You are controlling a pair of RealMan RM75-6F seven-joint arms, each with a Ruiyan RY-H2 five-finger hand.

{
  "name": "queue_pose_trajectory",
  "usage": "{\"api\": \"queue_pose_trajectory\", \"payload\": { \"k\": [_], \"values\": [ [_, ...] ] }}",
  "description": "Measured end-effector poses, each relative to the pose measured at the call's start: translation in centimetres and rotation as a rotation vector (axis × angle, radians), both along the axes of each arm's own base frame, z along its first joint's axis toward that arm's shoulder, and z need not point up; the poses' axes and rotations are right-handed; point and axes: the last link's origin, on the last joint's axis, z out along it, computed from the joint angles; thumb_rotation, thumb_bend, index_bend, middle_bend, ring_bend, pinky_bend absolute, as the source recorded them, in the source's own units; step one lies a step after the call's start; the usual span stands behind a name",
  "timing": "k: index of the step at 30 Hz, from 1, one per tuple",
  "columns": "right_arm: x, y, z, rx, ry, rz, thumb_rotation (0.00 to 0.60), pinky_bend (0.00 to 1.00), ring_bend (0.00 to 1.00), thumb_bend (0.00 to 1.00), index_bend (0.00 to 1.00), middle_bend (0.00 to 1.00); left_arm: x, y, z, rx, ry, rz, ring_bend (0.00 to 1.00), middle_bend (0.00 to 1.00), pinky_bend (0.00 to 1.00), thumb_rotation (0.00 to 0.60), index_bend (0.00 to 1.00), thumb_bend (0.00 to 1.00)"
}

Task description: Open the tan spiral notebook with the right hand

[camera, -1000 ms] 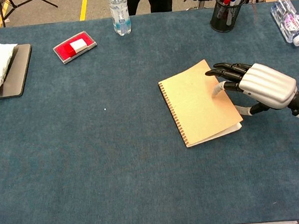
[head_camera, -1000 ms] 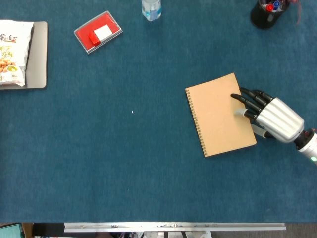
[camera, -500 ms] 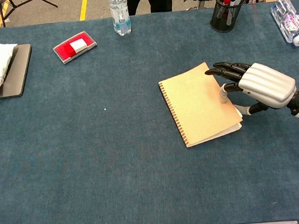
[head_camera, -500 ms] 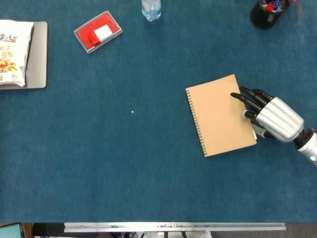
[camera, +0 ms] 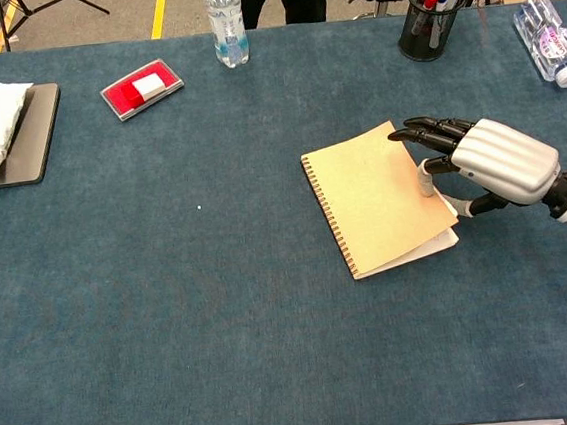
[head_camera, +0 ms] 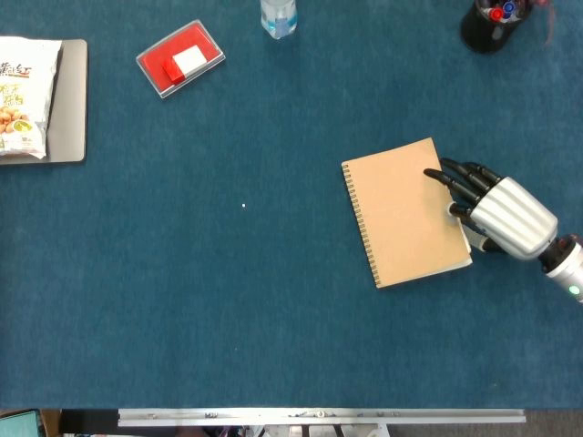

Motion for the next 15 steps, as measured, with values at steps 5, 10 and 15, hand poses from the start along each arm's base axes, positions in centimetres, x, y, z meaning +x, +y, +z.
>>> {"api": "queue_pose_trajectory", "payload": {
  "k": [5, 10, 15],
  "values": [
    [-0.1, 0.0, 0.2, -0.003, 0.006, 0.000, 0.600, 0.21, 0.03, 0.40, 0.62, 0.12, 0.0, 0.0, 0.1, 0.003, -0.001, 0.001, 0.18, 0.35, 0.36, 0.600, 0.38, 0.04],
    [-0.5, 0.1, 0.9, -0.012, 0.024, 0.014, 0.600, 0.21, 0.03, 0.40, 0.64, 0.13, 0.0, -0.1, 0.2, 0.009, -0.001, -0.001, 0.18, 0.35, 0.36, 0.600, 0.38, 0.05],
    [-0.9, 0.3, 2.0, -0.024, 0.038, 0.036, 0.600, 0.21, 0.03, 0.40, 0.66, 0.13, 0.1, -0.1, 0.3, 0.010, 0.000, -0.001, 0.18, 0.35, 0.36, 0.600, 0.38, 0.04]
  ]
}}
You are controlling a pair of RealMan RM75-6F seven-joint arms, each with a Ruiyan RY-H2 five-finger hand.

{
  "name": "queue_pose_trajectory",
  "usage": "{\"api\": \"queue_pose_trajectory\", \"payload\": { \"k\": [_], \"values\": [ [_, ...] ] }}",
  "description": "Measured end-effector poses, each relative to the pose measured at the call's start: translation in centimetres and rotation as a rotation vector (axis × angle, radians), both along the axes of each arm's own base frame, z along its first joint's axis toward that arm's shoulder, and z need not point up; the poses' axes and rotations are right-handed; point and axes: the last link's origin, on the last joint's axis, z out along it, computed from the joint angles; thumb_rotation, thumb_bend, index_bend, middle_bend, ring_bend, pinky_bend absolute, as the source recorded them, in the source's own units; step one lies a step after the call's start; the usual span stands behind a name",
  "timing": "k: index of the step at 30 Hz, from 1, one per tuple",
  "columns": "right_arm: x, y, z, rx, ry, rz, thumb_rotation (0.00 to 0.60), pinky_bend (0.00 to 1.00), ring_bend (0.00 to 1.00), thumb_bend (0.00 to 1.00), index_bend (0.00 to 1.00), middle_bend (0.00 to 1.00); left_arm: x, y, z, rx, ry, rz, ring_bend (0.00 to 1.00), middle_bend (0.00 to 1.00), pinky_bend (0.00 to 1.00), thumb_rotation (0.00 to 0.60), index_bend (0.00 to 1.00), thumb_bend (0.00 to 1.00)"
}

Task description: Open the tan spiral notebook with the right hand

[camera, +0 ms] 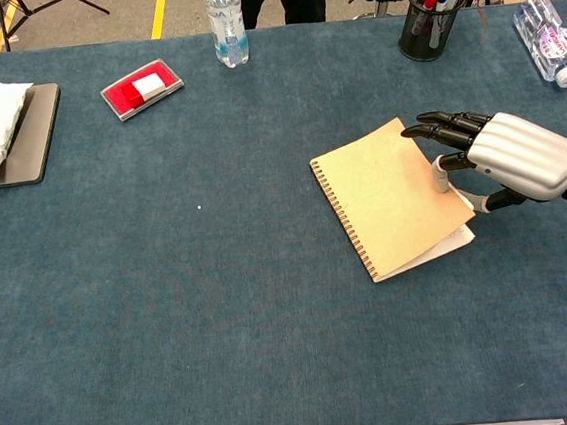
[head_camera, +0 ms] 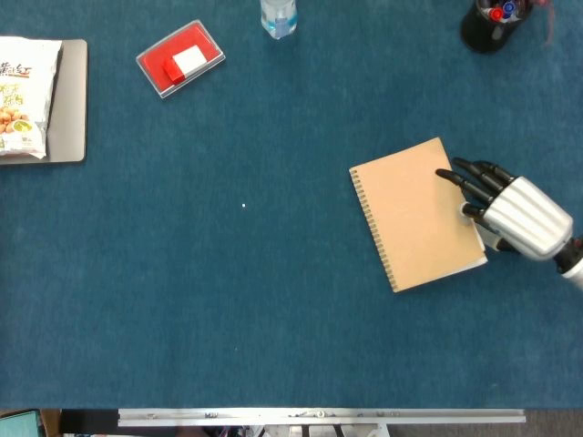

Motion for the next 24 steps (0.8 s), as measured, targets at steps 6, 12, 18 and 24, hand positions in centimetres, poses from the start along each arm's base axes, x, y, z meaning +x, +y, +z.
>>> {"api": "queue_pose_trajectory", "payload": {
  "k": [6, 12, 18, 24],
  "values": [
    [-0.6, 0.7, 1.8, -0.017, 0.022, 0.038, 0.600, 0.21, 0.03, 0.40, 0.67, 0.14, 0.0, 0.0, 0.0, -0.001, 0.006, 0.001, 0.18, 0.35, 0.36, 0.600, 0.38, 0.04],
    [-1.3, 1.7, 3.9, -0.033, 0.044, 0.075, 0.600, 0.21, 0.03, 0.41, 0.68, 0.15, 0.0, 0.1, -0.1, 0.000, 0.009, 0.001, 0.18, 0.35, 0.36, 0.600, 0.38, 0.04],
    [-1.4, 2.5, 5.6, -0.044, 0.056, 0.107, 0.600, 0.21, 0.03, 0.41, 0.68, 0.15, 0.1, 0.1, -0.1, 0.003, 0.006, -0.002, 0.18, 0.35, 0.36, 0.600, 0.38, 0.05],
    [-0.6, 3.4, 6.7, -0.053, 0.053, 0.142, 0.600, 0.21, 0.03, 0.41, 0.68, 0.15, 0.1, 0.1, -0.1, 0.000, 0.010, 0.000, 0.18, 0.35, 0.36, 0.600, 0.38, 0.04]
  ]
}}
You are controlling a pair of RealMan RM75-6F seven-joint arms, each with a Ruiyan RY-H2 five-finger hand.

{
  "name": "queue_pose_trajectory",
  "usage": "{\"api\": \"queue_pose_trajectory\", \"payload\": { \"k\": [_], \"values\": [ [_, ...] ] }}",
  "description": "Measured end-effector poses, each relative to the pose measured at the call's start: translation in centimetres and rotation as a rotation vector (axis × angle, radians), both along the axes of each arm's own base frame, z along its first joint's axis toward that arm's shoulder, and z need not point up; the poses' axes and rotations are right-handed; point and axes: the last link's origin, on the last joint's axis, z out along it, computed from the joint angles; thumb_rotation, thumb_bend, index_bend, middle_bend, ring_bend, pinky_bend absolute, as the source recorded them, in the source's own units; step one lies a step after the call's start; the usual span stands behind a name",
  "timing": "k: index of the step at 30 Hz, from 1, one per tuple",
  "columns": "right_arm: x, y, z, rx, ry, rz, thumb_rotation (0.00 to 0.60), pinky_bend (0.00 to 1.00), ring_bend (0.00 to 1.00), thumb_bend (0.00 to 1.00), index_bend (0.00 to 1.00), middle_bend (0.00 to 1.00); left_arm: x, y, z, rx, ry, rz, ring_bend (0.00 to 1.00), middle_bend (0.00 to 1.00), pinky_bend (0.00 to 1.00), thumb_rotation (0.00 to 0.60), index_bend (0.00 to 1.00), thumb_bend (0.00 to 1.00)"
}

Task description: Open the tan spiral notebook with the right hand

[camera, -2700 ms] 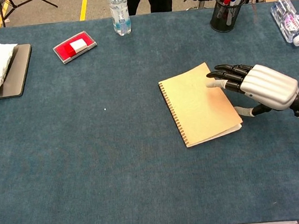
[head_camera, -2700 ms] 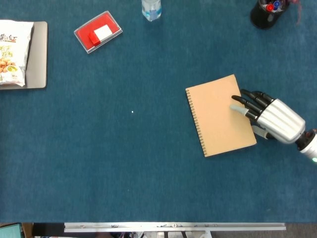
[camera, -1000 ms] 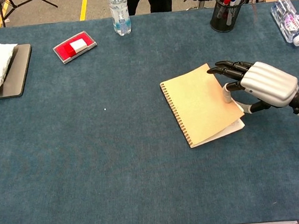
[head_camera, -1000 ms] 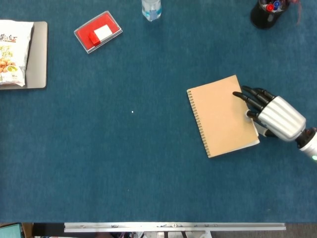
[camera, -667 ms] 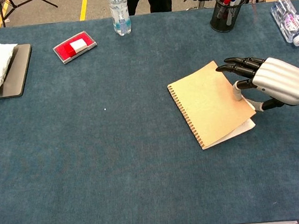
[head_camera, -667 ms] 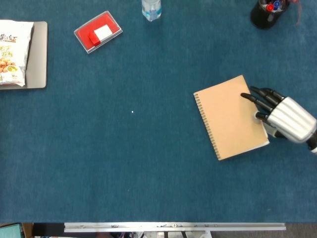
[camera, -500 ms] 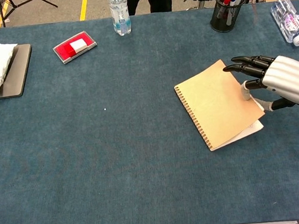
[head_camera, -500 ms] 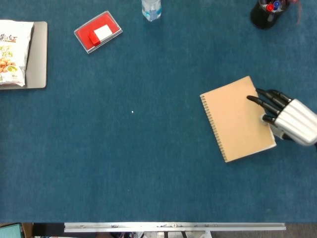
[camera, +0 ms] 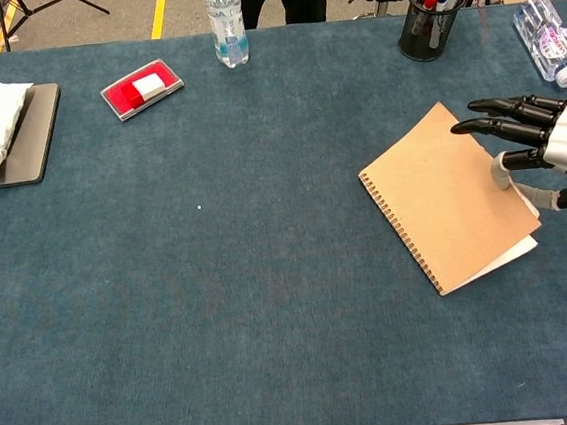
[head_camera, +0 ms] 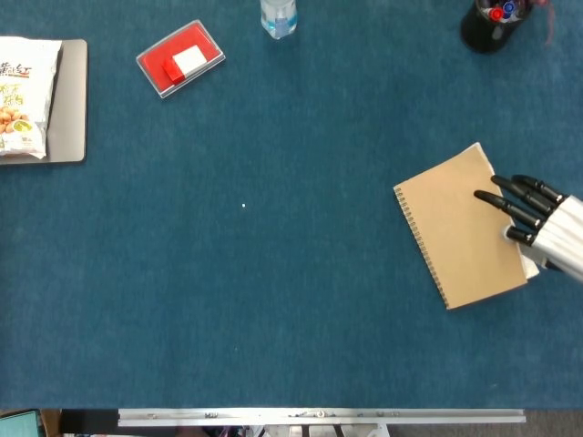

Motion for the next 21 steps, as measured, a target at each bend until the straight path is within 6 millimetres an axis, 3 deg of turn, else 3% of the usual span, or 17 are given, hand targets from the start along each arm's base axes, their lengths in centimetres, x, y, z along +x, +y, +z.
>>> {"api": "queue_pose_trajectory", "payload": {
  "k": [8, 21],
  "values": [
    [2.4, 0.8, 0.4, 0.012, -0.033, 0.040, 0.600, 0.21, 0.03, 0.41, 0.68, 0.16, 0.0, 0.0, -0.1, -0.004, 0.002, 0.003, 0.18, 0.35, 0.37, 0.600, 0.38, 0.05],
    [5.2, 0.0, -3.2, 0.090, -0.095, 0.094, 0.600, 0.21, 0.03, 0.41, 0.68, 0.16, 0.1, -0.2, 0.2, 0.003, -0.010, 0.006, 0.18, 0.35, 0.37, 0.600, 0.38, 0.04]
  ]
}}
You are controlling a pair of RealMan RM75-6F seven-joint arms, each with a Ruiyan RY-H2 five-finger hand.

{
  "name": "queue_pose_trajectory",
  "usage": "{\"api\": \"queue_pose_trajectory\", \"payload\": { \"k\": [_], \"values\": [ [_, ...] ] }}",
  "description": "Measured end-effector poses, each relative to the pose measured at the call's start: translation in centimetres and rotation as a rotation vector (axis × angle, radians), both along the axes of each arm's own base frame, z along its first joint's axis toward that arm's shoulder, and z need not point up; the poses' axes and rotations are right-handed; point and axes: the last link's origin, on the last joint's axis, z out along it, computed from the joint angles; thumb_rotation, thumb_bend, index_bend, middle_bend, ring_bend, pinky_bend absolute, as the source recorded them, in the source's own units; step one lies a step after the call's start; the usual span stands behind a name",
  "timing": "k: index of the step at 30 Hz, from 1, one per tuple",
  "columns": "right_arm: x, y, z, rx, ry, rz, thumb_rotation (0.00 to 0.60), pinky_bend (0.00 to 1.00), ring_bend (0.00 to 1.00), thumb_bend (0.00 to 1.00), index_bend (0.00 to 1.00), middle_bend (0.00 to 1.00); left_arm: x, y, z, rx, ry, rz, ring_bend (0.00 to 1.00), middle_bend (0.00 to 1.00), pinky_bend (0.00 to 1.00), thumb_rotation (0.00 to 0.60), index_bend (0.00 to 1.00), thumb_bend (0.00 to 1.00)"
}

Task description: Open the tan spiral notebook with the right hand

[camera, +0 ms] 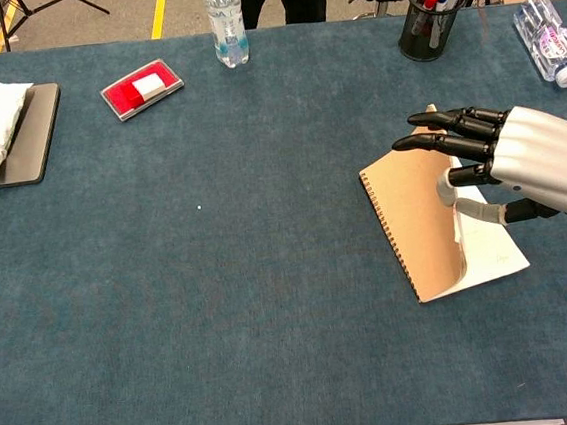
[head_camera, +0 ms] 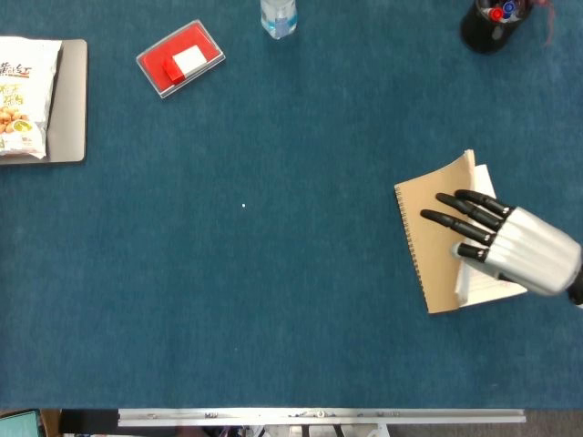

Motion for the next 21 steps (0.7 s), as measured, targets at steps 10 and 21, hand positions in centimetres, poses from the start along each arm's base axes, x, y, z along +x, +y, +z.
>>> {"api": "queue_pose_trajectory", "payload": {
  "k": [10, 21],
  "values": [
    [1.6, -0.4, -1.4, 0.025, -0.070, 0.032, 0.600, 0.21, 0.03, 0.41, 0.68, 0.16, 0.0, 0.0, 0.0, -0.003, -0.002, 0.003, 0.18, 0.35, 0.37, 0.600, 0.38, 0.04],
    [2.7, -0.6, -2.9, 0.056, -0.127, 0.035, 0.600, 0.21, 0.03, 0.41, 0.68, 0.16, 0.0, -0.1, 0.1, -0.004, -0.003, 0.005, 0.18, 0.35, 0.37, 0.600, 0.38, 0.04]
  ]
}}
